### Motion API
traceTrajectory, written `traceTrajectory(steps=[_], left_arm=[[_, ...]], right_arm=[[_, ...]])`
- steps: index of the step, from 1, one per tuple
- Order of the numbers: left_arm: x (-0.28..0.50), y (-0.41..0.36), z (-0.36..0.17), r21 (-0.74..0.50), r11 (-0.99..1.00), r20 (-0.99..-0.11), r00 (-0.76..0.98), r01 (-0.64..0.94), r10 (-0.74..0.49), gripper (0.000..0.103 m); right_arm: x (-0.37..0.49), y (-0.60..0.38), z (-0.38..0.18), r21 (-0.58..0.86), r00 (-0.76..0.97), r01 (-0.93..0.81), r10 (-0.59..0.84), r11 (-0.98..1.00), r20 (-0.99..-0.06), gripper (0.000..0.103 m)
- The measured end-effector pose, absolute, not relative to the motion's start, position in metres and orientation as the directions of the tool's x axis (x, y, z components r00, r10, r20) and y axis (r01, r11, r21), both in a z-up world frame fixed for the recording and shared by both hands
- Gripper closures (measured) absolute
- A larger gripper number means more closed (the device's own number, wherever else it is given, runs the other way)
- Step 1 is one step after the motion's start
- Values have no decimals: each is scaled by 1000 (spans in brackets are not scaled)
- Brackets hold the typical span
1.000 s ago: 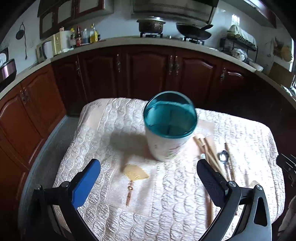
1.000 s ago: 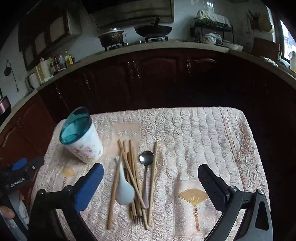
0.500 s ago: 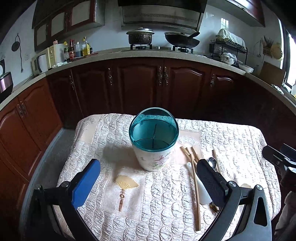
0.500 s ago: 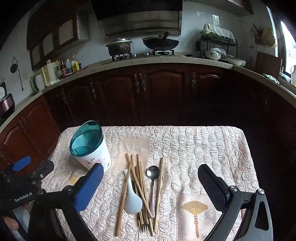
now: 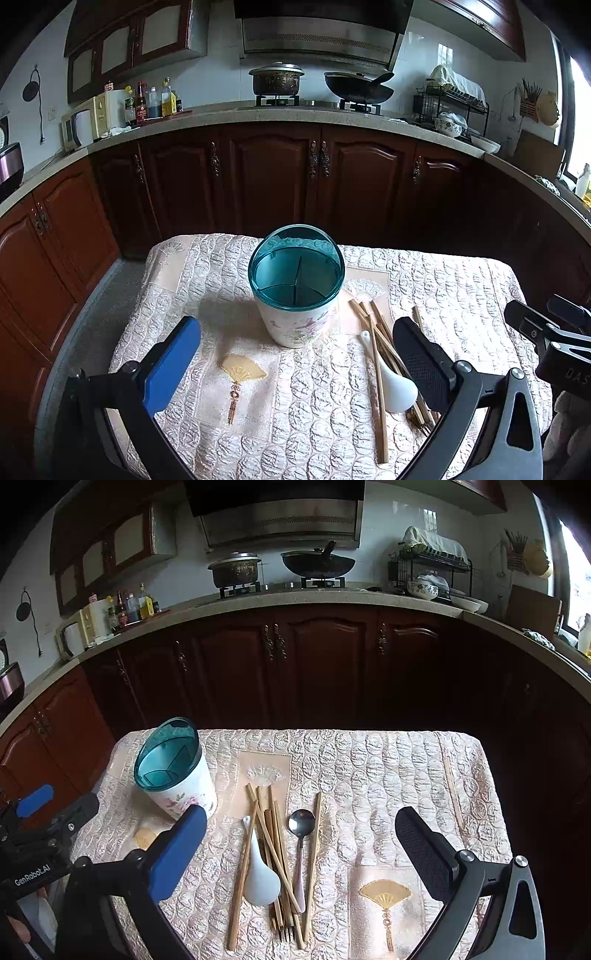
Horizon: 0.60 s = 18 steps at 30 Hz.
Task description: Organize utensils
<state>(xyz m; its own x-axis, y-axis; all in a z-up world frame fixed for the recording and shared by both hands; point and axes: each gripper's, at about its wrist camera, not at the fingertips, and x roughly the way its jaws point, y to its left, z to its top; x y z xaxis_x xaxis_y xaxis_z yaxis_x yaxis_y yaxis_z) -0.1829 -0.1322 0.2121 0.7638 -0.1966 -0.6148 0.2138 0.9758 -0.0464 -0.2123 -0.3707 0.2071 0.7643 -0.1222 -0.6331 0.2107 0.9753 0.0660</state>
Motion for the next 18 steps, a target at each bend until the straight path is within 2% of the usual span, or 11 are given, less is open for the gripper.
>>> traceTrajectory(steps=[18], left_arm=[[-180,-135,209,-64,975,-623,754,215,-207,0]], right_arm=[[-213,-371,204,66,760,212,-122,975,-639,0]])
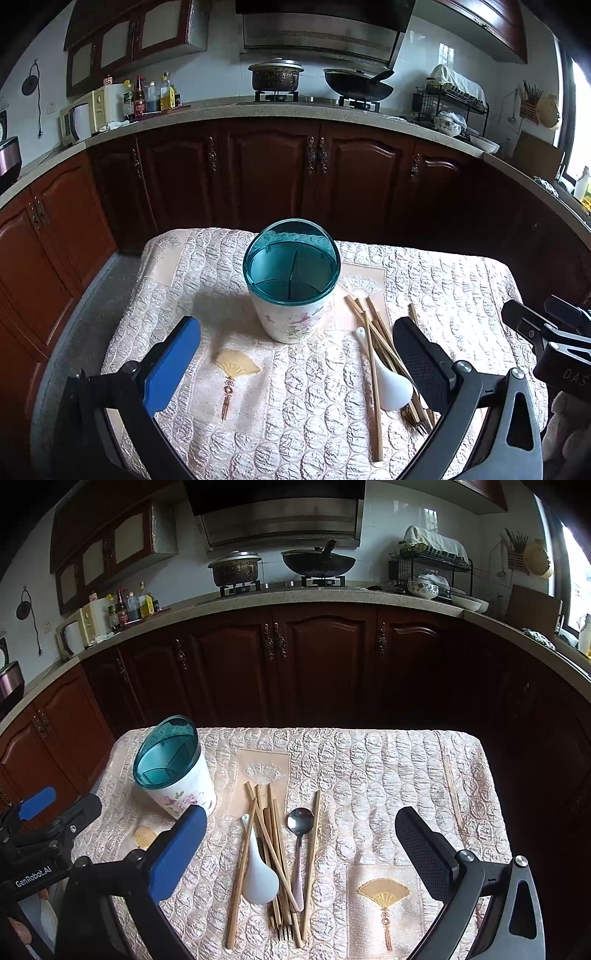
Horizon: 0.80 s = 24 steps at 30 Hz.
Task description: Organize utensils
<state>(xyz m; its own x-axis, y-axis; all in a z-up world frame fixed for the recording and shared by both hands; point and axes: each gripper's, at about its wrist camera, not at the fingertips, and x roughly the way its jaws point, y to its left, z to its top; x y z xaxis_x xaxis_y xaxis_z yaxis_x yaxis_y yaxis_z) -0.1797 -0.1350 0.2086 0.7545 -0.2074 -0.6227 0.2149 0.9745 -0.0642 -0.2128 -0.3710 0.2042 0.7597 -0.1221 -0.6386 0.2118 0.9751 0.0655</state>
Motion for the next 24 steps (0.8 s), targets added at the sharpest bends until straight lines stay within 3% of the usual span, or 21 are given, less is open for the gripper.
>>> traceTrajectory(steps=[24], left_arm=[[-176,-136,201,-70,974,-634,744,218,-212,0]], right_arm=[[-209,-371,197,64,746,206,-115,976,-656,0]])
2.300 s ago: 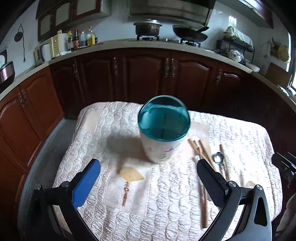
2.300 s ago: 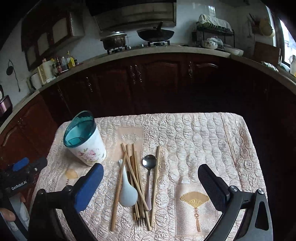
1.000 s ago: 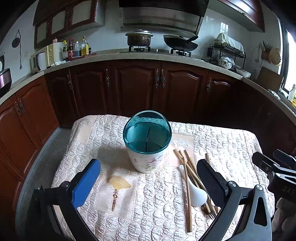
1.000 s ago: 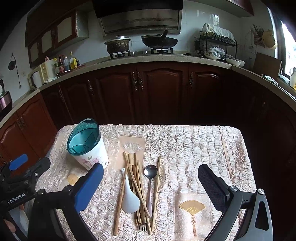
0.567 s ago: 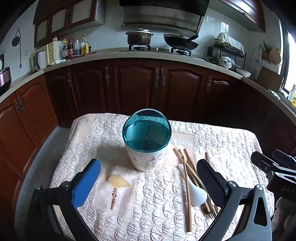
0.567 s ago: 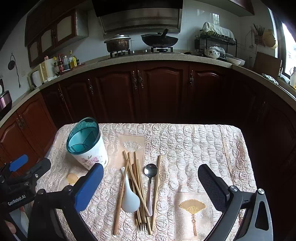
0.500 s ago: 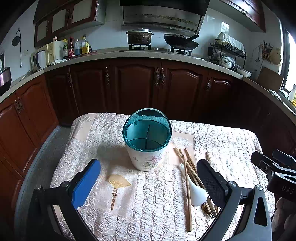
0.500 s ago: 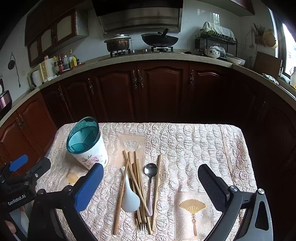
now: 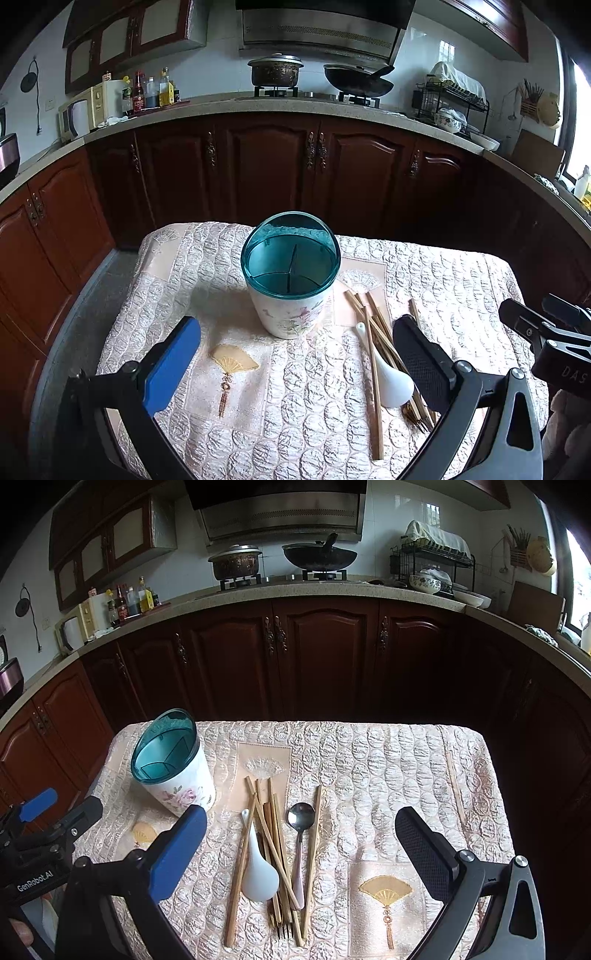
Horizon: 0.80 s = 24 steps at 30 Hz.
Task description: Organize utensils
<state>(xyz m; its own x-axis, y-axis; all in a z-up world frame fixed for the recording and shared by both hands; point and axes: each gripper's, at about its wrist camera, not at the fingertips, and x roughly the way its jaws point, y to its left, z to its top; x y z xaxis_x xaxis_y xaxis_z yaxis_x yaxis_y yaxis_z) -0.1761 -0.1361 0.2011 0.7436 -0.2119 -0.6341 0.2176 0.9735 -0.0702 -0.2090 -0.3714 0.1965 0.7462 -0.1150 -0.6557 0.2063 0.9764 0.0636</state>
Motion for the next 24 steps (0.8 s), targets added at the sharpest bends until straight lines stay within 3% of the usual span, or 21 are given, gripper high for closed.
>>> traceTrajectory(steps=[24], left_arm=[[-168,-137,193,-73,977,-655,729,201,-199,0]], right_arm=[[-207,-376,190,55,740,198,-112,979,-663,0]])
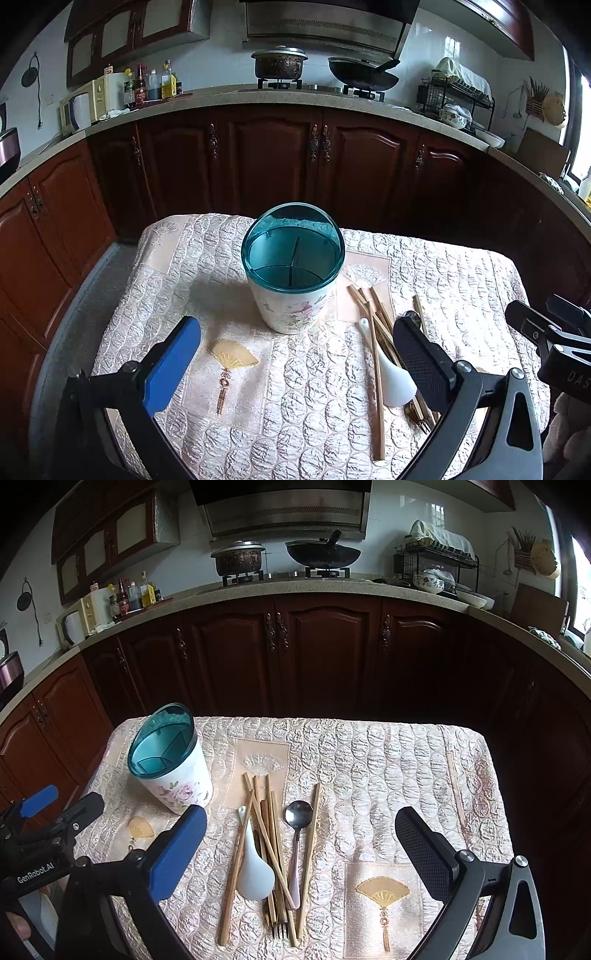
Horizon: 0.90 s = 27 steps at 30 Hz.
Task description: Organize utensils
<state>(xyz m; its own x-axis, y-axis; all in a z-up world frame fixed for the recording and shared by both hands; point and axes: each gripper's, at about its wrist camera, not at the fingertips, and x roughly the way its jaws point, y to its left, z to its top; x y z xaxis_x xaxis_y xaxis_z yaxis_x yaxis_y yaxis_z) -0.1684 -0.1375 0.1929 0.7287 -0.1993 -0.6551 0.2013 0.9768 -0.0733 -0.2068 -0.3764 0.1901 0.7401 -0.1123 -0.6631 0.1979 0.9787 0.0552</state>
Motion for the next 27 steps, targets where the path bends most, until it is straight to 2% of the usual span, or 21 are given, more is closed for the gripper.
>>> traceTrajectory(steps=[15,21,23,25,27], left_arm=[[-159,-142,174,-75,974,-674,709,214,-208,0],[-152,-161,148,-107,950,-716,641,292,-278,1],[-148,-171,138,-129,935,-734,602,331,-314,4],[-141,-184,124,-142,922,-764,553,360,-333,22],[-133,-193,112,-164,912,-783,513,375,-352,33]], right_arm=[[-200,-387,165,70,711,182,-82,981,-698,0],[-190,-396,132,86,679,157,-44,984,-733,5],[-186,-401,120,102,665,144,-20,984,-747,10],[-182,-408,109,126,653,136,7,983,-758,16],[-178,-414,100,143,644,132,26,981,-765,18]])
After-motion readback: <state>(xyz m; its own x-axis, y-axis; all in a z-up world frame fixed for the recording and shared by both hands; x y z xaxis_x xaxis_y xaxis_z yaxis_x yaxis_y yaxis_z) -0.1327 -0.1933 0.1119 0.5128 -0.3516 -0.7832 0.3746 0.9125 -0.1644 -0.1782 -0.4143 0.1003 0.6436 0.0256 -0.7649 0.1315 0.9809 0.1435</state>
